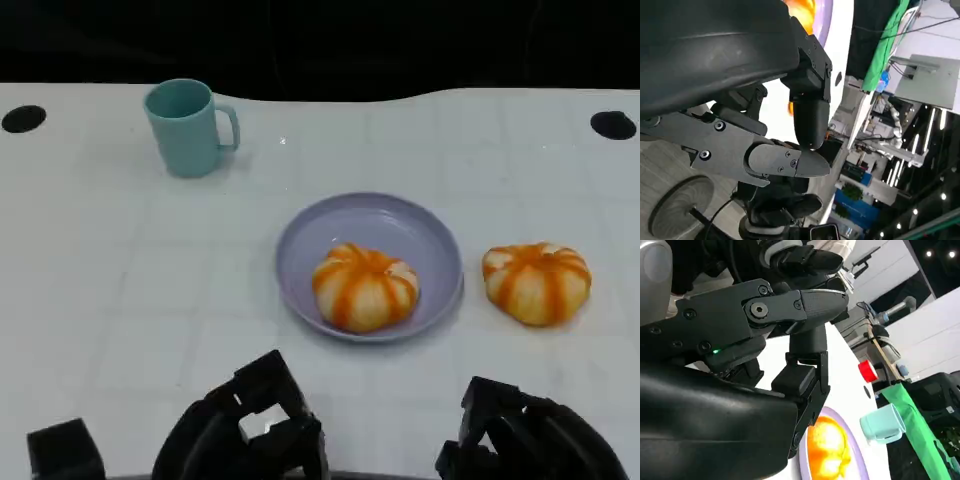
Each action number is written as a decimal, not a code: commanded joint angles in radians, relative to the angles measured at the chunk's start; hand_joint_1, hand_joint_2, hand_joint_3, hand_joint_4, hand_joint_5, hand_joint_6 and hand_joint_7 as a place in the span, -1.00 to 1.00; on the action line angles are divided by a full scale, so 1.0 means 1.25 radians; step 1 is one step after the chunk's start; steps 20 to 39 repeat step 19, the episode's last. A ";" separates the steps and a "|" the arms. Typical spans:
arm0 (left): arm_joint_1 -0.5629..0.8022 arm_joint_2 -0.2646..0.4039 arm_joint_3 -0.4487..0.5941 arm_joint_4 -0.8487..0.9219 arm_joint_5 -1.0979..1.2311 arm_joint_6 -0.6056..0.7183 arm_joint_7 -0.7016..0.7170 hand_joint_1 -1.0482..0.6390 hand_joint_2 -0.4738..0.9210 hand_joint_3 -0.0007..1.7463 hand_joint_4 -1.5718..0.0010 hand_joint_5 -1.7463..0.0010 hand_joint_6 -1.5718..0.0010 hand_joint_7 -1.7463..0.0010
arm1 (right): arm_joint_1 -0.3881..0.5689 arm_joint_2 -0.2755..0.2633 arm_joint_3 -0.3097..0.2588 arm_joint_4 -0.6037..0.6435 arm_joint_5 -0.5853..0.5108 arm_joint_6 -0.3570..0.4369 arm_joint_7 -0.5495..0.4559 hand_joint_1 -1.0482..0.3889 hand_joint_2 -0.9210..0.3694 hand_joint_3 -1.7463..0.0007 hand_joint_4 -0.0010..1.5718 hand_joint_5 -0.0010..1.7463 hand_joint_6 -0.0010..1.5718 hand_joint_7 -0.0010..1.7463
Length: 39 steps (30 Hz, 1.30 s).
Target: Grasp the bread from the table and place it into the plate.
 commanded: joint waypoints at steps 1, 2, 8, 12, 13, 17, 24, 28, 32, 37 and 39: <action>0.004 0.006 0.017 0.017 -0.012 -0.001 -0.036 -0.43 0.99 -0.78 -0.11 -1.00 0.26 -1.00 | 0.005 -0.015 -0.011 -0.010 0.007 -0.001 0.000 -0.54 -1.00 0.75 0.12 0.83 -0.01 0.55; 0.003 0.006 0.018 0.018 -0.009 -0.003 -0.041 -0.43 0.99 -0.79 -0.10 -1.00 0.26 -1.00 | 0.006 -0.015 -0.012 -0.011 0.008 0.000 -0.001 -0.53 -1.00 0.75 0.12 0.83 -0.01 0.54; -0.002 0.006 0.025 0.020 0.000 -0.003 -0.051 -0.45 0.99 -0.82 -0.10 -1.00 0.24 -1.00 | 0.010 -0.020 -0.015 -0.015 0.008 -0.005 0.003 -0.54 -1.00 0.74 0.11 0.83 0.00 0.54; -0.005 0.004 0.028 0.024 0.001 -0.001 -0.052 -0.45 0.99 -0.83 -0.10 -1.00 0.24 -1.00 | 0.009 -0.022 -0.018 -0.010 0.013 -0.007 0.008 -0.53 -1.00 0.74 0.11 0.83 0.00 0.53; -0.005 0.003 0.029 0.026 0.001 0.001 -0.052 -0.44 1.00 -0.84 -0.09 -1.00 0.25 -1.00 | 0.008 -0.023 -0.018 -0.006 0.012 -0.012 0.011 -0.53 -1.00 0.74 0.11 0.83 -0.01 0.53; -0.009 0.003 0.034 0.029 -0.005 0.007 -0.058 -0.44 1.00 -0.85 -0.08 -1.00 0.26 -1.00 | 0.005 -0.022 -0.020 -0.002 0.012 -0.010 0.008 -0.53 -1.00 0.73 0.10 0.85 -0.01 0.53; -0.010 0.006 0.036 0.032 -0.004 0.004 -0.064 -0.45 0.99 -0.86 -0.07 -1.00 0.26 -1.00 | 0.004 -0.021 -0.019 0.002 0.011 -0.013 0.008 -0.53 -1.00 0.73 0.10 0.85 -0.01 0.52; -0.010 0.006 0.036 0.032 -0.004 0.004 -0.064 -0.45 0.99 -0.86 -0.07 -1.00 0.26 -1.00 | 0.004 -0.021 -0.019 0.002 0.011 -0.013 0.008 -0.53 -1.00 0.73 0.10 0.85 -0.01 0.52; -0.010 0.006 0.036 0.032 -0.004 0.004 -0.064 -0.45 0.99 -0.86 -0.07 -1.00 0.26 -1.00 | 0.004 -0.021 -0.019 0.002 0.011 -0.013 0.008 -0.53 -1.00 0.73 0.10 0.85 -0.01 0.52; -0.010 0.006 0.036 0.032 -0.004 0.004 -0.064 -0.45 0.99 -0.86 -0.07 -1.00 0.26 -1.00 | 0.004 -0.021 -0.019 0.002 0.011 -0.013 0.008 -0.53 -1.00 0.73 0.10 0.85 -0.01 0.52; -0.010 0.006 0.036 0.032 -0.004 0.004 -0.064 -0.45 0.99 -0.86 -0.07 -1.00 0.26 -1.00 | 0.004 -0.021 -0.019 0.002 0.011 -0.013 0.008 -0.53 -1.00 0.73 0.10 0.85 -0.01 0.52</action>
